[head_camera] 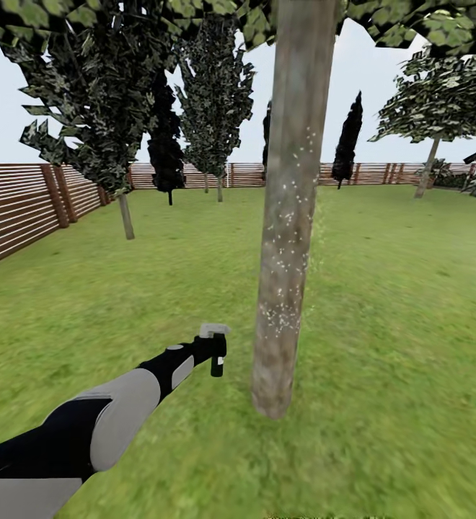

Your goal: In the garden, pick up the pesticide atomizer on the floor and spray pesticide onto both trees until each tree trunk is fully covered.

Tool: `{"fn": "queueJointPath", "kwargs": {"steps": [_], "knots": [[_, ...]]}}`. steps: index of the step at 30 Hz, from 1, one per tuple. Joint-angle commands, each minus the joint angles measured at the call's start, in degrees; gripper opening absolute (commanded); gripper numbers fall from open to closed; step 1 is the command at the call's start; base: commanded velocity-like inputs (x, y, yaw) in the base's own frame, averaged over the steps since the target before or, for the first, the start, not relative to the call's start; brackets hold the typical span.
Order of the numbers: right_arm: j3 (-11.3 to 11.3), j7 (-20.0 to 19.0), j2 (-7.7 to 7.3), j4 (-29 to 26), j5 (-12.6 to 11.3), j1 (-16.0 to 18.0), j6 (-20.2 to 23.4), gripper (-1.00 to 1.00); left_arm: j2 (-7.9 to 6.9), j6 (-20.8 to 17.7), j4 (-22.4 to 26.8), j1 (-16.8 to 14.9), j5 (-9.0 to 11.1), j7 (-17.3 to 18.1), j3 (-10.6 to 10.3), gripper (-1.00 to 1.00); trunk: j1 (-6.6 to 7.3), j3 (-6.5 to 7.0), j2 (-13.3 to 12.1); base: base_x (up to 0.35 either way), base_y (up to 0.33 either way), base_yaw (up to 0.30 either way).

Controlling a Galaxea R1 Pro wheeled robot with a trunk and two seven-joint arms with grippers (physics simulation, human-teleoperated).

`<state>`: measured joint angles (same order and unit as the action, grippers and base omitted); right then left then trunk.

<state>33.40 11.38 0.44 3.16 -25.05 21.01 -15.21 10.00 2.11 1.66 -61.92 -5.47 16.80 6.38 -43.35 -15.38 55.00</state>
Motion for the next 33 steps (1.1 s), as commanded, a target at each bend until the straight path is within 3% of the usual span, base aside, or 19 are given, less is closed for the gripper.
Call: {"fn": "queueJointPath", "kwargs": {"steps": [1,33], "knots": [[0.00,-0.01,0.00,0.00,0.00,0.00,0.00,1.00,0.00,0.00,0.01,0.00,0.02,0.01,0.04,-1.00,0.00,0.00,0.00,0.000,0.350,-0.291],[0.00,0.00,0.00,0.00,0.00,0.00,0.00,1.00,0.00,0.00,0.01,-0.02,0.02,0.01,-0.05,-1.00,0.00,0.00,0.00,0.035,0.350,-0.280]]}}
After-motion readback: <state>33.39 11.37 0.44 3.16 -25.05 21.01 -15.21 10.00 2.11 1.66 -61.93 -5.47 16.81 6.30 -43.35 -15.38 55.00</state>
